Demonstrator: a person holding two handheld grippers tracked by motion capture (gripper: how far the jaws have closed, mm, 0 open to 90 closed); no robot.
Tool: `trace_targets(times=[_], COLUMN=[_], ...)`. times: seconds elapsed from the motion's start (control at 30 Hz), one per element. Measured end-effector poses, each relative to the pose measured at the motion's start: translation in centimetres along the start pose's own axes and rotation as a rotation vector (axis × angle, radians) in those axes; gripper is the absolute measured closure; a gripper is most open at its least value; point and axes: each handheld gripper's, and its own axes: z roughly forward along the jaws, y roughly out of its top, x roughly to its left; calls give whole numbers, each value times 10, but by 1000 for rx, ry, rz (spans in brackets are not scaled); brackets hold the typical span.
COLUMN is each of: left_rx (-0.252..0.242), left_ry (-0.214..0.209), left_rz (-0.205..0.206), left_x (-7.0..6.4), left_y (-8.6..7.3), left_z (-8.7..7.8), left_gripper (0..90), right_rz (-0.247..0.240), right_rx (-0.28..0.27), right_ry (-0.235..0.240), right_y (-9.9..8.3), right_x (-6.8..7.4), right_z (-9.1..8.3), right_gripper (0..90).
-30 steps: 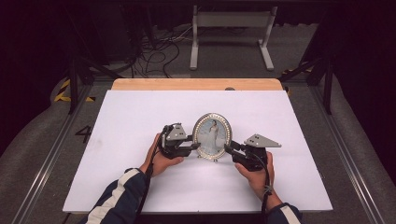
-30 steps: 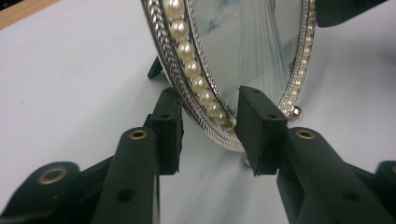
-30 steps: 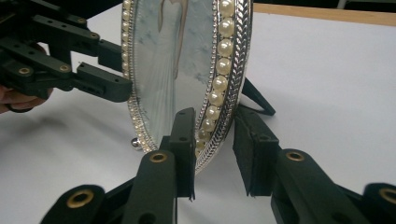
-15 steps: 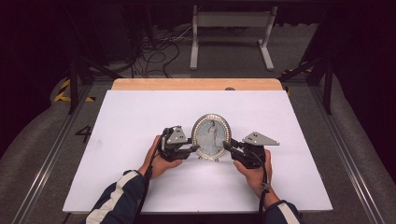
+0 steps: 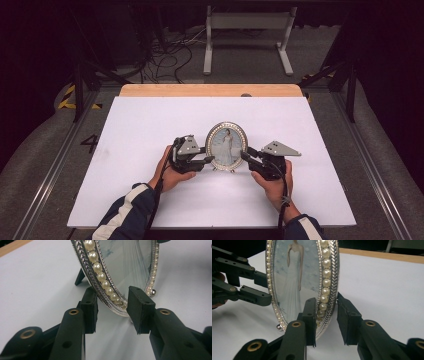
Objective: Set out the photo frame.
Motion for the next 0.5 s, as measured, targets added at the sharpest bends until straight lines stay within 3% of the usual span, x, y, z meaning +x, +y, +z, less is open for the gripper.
trace_targets(times=[0.17, 0.3, 0.5], left_rx=[-23, -10, 15], left_ry=[2, -1, -1], left_rz=[-13, -10, 11], left_x=[1, 2, 0], left_y=[0, 0, 0], left_z=[-2, -2, -4], left_gripper=[612, 673, 682], right_rz=[-15, -31, -21], right_rx=[-4, -6, -7], right_ry=[5, -2, -3], right_y=[0, 1, 1], right_x=[0, 2, 0], right_z=[-1, 0, 2], right_gripper=[750, 751, 748])
